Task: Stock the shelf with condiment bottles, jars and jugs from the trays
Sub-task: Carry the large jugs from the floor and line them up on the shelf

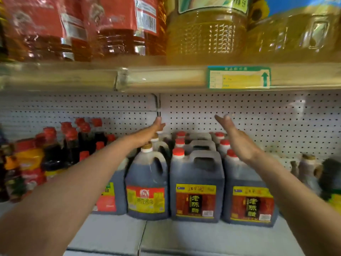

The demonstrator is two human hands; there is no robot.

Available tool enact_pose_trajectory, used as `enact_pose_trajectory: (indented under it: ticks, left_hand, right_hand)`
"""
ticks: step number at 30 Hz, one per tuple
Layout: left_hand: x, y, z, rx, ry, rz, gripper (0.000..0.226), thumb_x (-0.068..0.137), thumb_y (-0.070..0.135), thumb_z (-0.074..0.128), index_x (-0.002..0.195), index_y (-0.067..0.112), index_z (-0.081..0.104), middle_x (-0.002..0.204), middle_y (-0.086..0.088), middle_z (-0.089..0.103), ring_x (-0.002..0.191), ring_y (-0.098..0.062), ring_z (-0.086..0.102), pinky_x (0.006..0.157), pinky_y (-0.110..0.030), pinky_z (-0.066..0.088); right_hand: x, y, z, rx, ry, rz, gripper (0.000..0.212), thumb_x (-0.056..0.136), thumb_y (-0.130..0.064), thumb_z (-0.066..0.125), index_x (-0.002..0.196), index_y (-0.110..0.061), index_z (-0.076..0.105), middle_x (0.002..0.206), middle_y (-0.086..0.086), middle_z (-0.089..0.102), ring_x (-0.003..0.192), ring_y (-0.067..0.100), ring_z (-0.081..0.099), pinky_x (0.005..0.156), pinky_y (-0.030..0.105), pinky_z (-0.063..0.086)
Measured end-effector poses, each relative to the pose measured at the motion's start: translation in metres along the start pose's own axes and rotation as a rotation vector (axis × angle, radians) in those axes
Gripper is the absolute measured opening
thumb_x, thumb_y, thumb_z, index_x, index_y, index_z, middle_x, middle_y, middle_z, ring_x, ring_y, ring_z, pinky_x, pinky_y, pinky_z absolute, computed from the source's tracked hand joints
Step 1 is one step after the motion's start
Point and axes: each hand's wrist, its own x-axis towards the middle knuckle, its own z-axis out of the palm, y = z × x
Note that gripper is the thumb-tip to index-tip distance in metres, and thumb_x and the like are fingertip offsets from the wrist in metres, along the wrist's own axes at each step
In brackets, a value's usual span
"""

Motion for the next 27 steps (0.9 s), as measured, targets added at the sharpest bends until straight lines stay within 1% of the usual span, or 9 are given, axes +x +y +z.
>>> enact_pose_trajectory:
  ticks: [3, 5, 8, 10, 12, 16, 20, 24, 27]
  left_hand:
    - [0.003, -0.026, -0.008, -0.087, 0.032, 0.008, 0.060, 0.103, 0.056, 0.016, 0.142, 0.026, 0.050, 0.144, 0.000, 0.049, 0.115, -0.013, 0.051, 0.096, -0.022, 0.034]
    - [0.017, -0.041, -0.010, -0.149, 0.063, 0.040, 0.047, 0.104, 0.052, 0.026, 0.136, 0.029, 0.053, 0.128, 0.010, 0.053, 0.093, -0.004, 0.054, 0.078, -0.011, 0.039]
    - [0.035, -0.063, -0.007, -0.324, 0.013, 0.054, 0.052, 0.098, 0.058, 0.042, 0.139, 0.027, 0.052, 0.134, 0.006, 0.055, 0.115, -0.013, 0.054, 0.102, -0.027, 0.040]
    - [0.047, -0.076, -0.003, -0.424, -0.026, 0.056, 0.054, 0.094, 0.057, 0.050, 0.133, 0.022, 0.057, 0.134, 0.000, 0.060, 0.114, -0.015, 0.058, 0.099, -0.030, 0.045]
    - [0.050, -0.080, 0.002, -0.466, -0.052, 0.088, 0.036, 0.097, 0.047, 0.054, 0.121, 0.021, 0.060, 0.123, -0.001, 0.065, 0.099, -0.010, 0.062, 0.082, -0.023, 0.049]
    - [0.062, -0.085, 0.010, -0.434, -0.056, 0.088, 0.040, 0.083, 0.063, 0.061, 0.104, 0.029, 0.065, 0.119, -0.006, 0.068, 0.111, -0.024, 0.063, 0.104, -0.044, 0.047]
    - [0.061, -0.086, 0.010, -0.453, -0.051, 0.091, 0.035, 0.088, 0.061, 0.059, 0.102, 0.029, 0.063, 0.117, -0.005, 0.067, 0.111, -0.023, 0.061, 0.105, -0.046, 0.045]
    - [0.062, -0.086, 0.011, -0.494, -0.063, 0.079, 0.059, 0.070, 0.071, 0.063, 0.109, 0.027, 0.064, 0.118, -0.006, 0.067, 0.111, -0.024, 0.062, 0.104, -0.047, 0.046]
    - [0.061, -0.086, 0.011, -0.547, -0.083, 0.051, 0.043, 0.085, 0.061, 0.063, 0.111, 0.027, 0.062, 0.118, -0.007, 0.066, 0.110, -0.025, 0.062, 0.102, -0.047, 0.048]
  right_hand:
    - [-0.004, -0.011, 0.042, -0.051, -0.058, -0.040, 0.077, 0.084, -0.085, 0.000, 0.149, -0.054, 0.029, 0.162, -0.015, 0.024, 0.150, 0.016, 0.020, 0.120, 0.037, 0.010]
    - [-0.001, -0.010, 0.065, -0.104, -0.034, 0.014, 0.085, 0.083, -0.087, -0.001, 0.150, -0.049, 0.033, 0.162, -0.011, 0.024, 0.152, 0.018, 0.014, 0.122, 0.038, 0.008]
    - [0.003, -0.003, 0.095, -0.430, 0.053, 0.071, 0.073, 0.098, -0.067, 0.005, 0.152, -0.032, 0.038, 0.160, 0.002, 0.034, 0.151, 0.022, 0.021, 0.121, 0.034, 0.007]
    - [0.002, 0.000, 0.108, -0.603, 0.146, 0.017, 0.073, 0.098, -0.060, -0.001, 0.147, -0.033, 0.047, 0.155, -0.001, 0.042, 0.147, 0.016, 0.025, 0.115, 0.027, 0.006]
    - [-0.001, -0.002, 0.112, -0.559, 0.175, 0.025, 0.073, 0.097, -0.062, -0.001, 0.139, -0.041, 0.055, 0.152, -0.007, 0.045, 0.146, 0.011, 0.025, 0.111, 0.022, 0.004]
    - [-0.004, -0.012, 0.109, -0.624, 0.096, 0.079, 0.054, 0.109, -0.042, 0.009, 0.147, -0.032, 0.046, 0.156, 0.000, 0.041, 0.148, 0.018, 0.023, 0.113, 0.023, 0.003]
    - [-0.003, -0.014, 0.110, -0.644, 0.123, 0.113, 0.063, 0.108, -0.046, 0.010, 0.145, -0.014, 0.049, 0.149, 0.012, 0.048, 0.144, 0.026, 0.031, 0.111, 0.024, 0.007]
    - [-0.006, -0.022, 0.110, -0.677, 0.106, 0.142, 0.057, 0.108, -0.042, 0.012, 0.150, -0.016, 0.041, 0.149, 0.015, 0.047, 0.143, 0.031, 0.032, 0.108, 0.027, 0.009]
    - [-0.007, -0.025, 0.111, -0.703, 0.099, 0.149, 0.053, 0.109, -0.038, 0.012, 0.153, -0.021, 0.036, 0.150, 0.014, 0.046, 0.144, 0.030, 0.030, 0.106, 0.026, 0.011]
